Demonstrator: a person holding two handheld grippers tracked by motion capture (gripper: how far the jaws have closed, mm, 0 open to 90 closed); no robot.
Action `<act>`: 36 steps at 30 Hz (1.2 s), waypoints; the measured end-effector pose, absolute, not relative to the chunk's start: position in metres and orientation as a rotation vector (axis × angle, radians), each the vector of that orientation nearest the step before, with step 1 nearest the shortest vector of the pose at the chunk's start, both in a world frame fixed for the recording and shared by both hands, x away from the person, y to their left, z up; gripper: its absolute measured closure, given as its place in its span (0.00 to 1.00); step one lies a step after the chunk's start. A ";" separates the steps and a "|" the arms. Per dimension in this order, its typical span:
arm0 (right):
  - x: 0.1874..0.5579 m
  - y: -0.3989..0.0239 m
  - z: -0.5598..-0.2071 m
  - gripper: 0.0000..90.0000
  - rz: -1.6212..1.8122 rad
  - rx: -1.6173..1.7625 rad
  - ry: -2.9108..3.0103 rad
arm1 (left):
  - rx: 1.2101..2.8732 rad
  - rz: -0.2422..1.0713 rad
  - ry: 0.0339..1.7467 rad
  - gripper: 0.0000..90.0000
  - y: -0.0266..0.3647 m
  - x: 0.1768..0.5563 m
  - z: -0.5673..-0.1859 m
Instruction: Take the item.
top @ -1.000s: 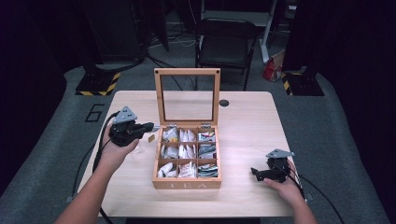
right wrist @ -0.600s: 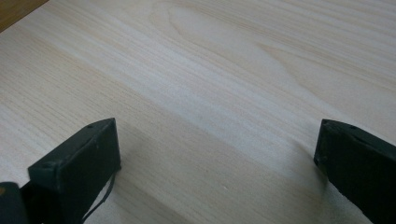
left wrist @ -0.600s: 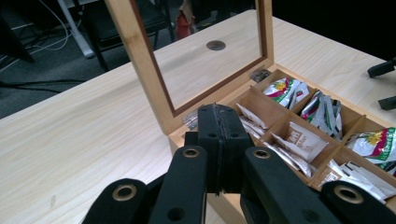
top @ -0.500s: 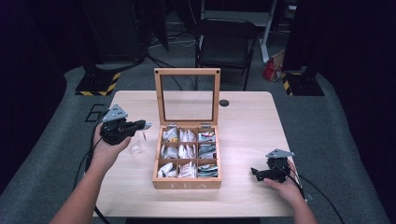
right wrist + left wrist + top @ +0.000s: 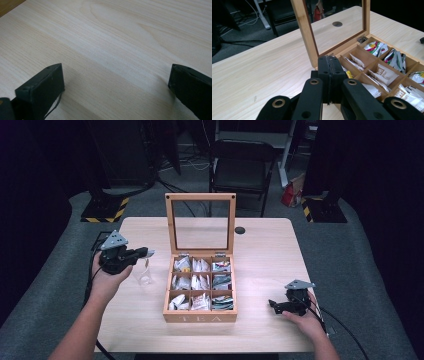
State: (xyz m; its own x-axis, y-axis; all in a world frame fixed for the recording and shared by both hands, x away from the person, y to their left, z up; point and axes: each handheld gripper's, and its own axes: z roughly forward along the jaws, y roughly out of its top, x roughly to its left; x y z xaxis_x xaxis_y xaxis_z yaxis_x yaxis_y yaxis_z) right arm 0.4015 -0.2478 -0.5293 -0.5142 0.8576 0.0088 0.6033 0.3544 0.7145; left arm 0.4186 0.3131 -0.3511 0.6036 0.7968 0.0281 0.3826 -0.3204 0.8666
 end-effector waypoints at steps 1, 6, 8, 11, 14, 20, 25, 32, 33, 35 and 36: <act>0.402 -0.248 -0.529 0.00 0.955 1.283 2.254 | 1.926 0.582 0.944 0.99 0.314 0.419 -0.351; 0.402 -0.248 -0.529 0.00 0.955 1.282 2.255 | 1.919 0.585 0.958 0.99 0.320 0.420 -0.354; 0.402 -0.248 -0.529 0.00 0.954 1.282 2.257 | 1.919 0.580 0.967 0.99 0.322 0.420 -0.354; 0.402 -0.248 -0.529 0.00 0.955 1.282 2.255 | 1.914 0.583 0.977 0.99 0.325 0.421 -0.356; 0.402 -0.248 -0.529 0.00 0.955 1.283 2.255 | 1.912 0.587 0.984 0.99 0.327 0.423 -0.360; 0.402 -0.248 -0.529 0.00 0.954 1.283 2.257 | 1.922 0.578 1.001 0.99 0.329 0.426 -0.366; 0.402 -0.248 -0.529 0.00 0.953 1.283 2.258 | 1.917 0.578 1.012 0.99 0.330 0.429 -0.372; 0.402 -0.248 -0.529 0.00 0.954 1.283 2.255 | 1.912 0.568 1.038 0.99 0.333 0.433 -0.380; 0.402 -0.248 -0.529 0.00 0.954 1.283 2.255 | 1.915 0.565 1.044 0.99 0.333 0.433 -0.381; 0.402 -0.248 -0.529 0.00 0.955 1.283 2.255 | 1.913 0.571 1.048 0.99 0.333 0.434 -0.382; 0.402 -0.248 -0.529 0.00 0.954 1.282 2.255 | 1.917 0.571 1.046 0.99 0.334 0.435 -0.382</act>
State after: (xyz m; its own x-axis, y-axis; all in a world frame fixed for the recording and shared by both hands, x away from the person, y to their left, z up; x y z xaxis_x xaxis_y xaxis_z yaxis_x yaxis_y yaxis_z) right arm 0.4016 -0.2478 -0.5294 -0.5143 0.8575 0.0083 0.6030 0.3548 0.7145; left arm 0.4348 0.3336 -0.3823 0.5447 0.8386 -0.0076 0.4477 -0.2831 0.8482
